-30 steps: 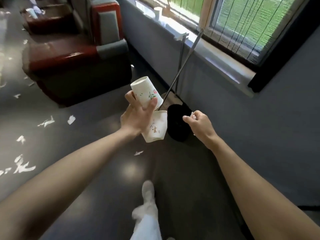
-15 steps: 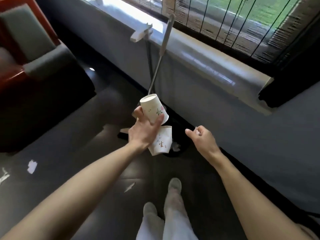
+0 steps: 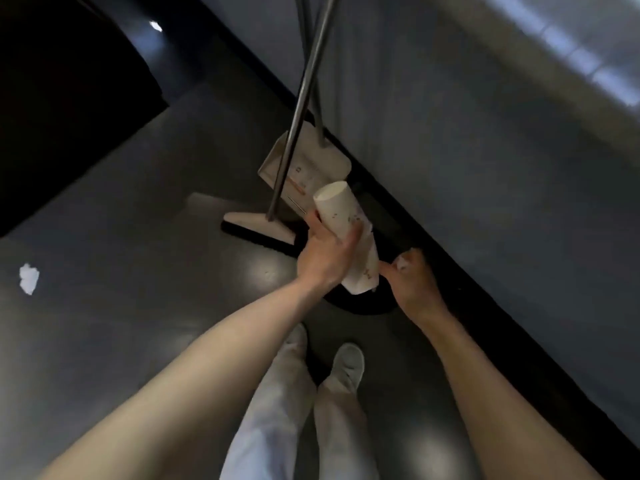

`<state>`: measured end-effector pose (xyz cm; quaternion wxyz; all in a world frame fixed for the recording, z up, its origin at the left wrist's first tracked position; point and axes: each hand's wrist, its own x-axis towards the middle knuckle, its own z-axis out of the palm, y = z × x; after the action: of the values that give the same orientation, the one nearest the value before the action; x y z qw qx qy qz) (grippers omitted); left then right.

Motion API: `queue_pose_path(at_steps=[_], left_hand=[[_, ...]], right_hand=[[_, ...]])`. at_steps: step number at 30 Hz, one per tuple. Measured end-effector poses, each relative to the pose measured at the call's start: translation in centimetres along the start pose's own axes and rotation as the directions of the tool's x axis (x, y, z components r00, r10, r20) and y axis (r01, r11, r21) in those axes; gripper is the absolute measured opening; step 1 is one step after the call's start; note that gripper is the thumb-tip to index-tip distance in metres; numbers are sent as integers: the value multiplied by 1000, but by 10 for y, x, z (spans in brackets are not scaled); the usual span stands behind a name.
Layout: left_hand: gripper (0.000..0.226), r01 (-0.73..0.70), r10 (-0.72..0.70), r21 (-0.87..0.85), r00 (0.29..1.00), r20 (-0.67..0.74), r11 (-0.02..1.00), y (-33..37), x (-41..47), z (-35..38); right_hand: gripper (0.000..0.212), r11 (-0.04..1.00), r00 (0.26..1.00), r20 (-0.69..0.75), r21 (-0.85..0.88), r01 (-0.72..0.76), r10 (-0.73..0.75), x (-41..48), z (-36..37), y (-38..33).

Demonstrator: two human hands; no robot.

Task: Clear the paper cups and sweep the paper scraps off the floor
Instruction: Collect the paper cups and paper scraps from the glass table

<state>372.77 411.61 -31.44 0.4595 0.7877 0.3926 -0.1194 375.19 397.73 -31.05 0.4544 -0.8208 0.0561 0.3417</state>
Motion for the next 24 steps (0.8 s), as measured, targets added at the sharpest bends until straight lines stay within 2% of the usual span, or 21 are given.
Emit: queue_pose_path(at_steps=[4, 9, 10, 13, 16, 18, 21, 24], left_hand=[[72, 196, -177, -136, 974, 138, 971, -33, 41, 40], [77, 336, -311, -17, 890, 332, 942, -71, 65, 63], [75, 341, -323, 13, 875, 361, 940, -75, 68, 63], [69, 275, -306, 133, 866, 395, 952, -86, 77, 57], [66, 143, -213, 197, 889, 406, 970, -91, 79, 52], [58, 83, -139, 181, 936, 324, 980, -90, 79, 50], [44, -13, -22, 173, 980, 200, 985, -85, 82, 46], [43, -156, 65, 382, 969, 239, 911, -85, 82, 42]], right_hand=[[43, 1000, 999, 31, 1, -17, 17, 46, 22, 34], [13, 989, 983, 108, -42, -142, 146, 77, 46, 81], [24, 983, 976, 117, -39, -179, 182, 78, 48, 84], [57, 972, 960, 157, -11, -233, 232, 77, 54, 84], [70, 975, 954, 207, -9, -221, 218, 76, 57, 83], [70, 981, 961, 197, -65, -183, 193, 77, 57, 82], [60, 988, 990, 83, -109, -107, 116, 84, 60, 79], [45, 989, 996, 25, -120, -83, 86, 89, 63, 76]])
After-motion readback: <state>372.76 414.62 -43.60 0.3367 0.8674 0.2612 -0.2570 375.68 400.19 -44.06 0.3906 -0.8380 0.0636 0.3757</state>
